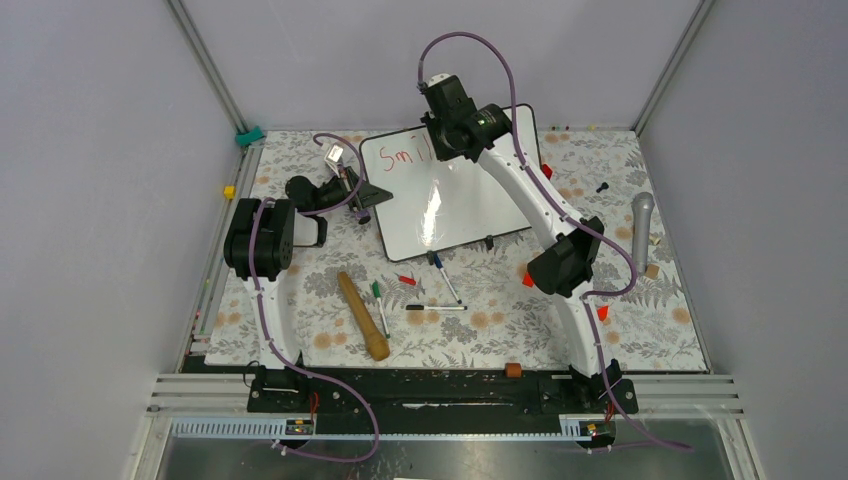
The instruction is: Write a sentence on the whiteboard
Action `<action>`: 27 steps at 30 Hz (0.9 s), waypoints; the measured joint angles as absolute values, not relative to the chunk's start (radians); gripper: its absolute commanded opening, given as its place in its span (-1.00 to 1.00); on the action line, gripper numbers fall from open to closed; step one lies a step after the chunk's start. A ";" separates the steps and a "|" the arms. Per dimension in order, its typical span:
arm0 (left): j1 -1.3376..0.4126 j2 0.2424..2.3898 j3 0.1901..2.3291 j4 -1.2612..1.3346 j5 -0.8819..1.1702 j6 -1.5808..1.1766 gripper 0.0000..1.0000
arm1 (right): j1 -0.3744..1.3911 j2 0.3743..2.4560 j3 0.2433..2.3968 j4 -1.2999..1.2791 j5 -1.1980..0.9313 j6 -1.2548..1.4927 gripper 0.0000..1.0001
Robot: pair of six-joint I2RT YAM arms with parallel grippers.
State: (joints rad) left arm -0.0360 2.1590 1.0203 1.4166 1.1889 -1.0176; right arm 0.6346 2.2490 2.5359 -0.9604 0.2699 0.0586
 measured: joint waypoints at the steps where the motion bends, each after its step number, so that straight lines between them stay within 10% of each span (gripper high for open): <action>1: -0.036 2.159 1.020 1.417 1.189 -1.018 -1.00 | 0.635 2.249 2.536 -0.962 0.270 0.059 -1.00; 27: -0.036 2.159 1.020 1.424 1.192 -1.016 -1.00 | 0.635 2.247 2.537 -1.016 0.346 0.057 -1.00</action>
State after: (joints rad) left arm -0.0360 2.1590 1.0203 1.4242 1.1915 -1.0164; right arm 0.6346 2.2467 2.5374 -1.0157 0.3458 0.0570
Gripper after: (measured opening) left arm 0.068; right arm 0.180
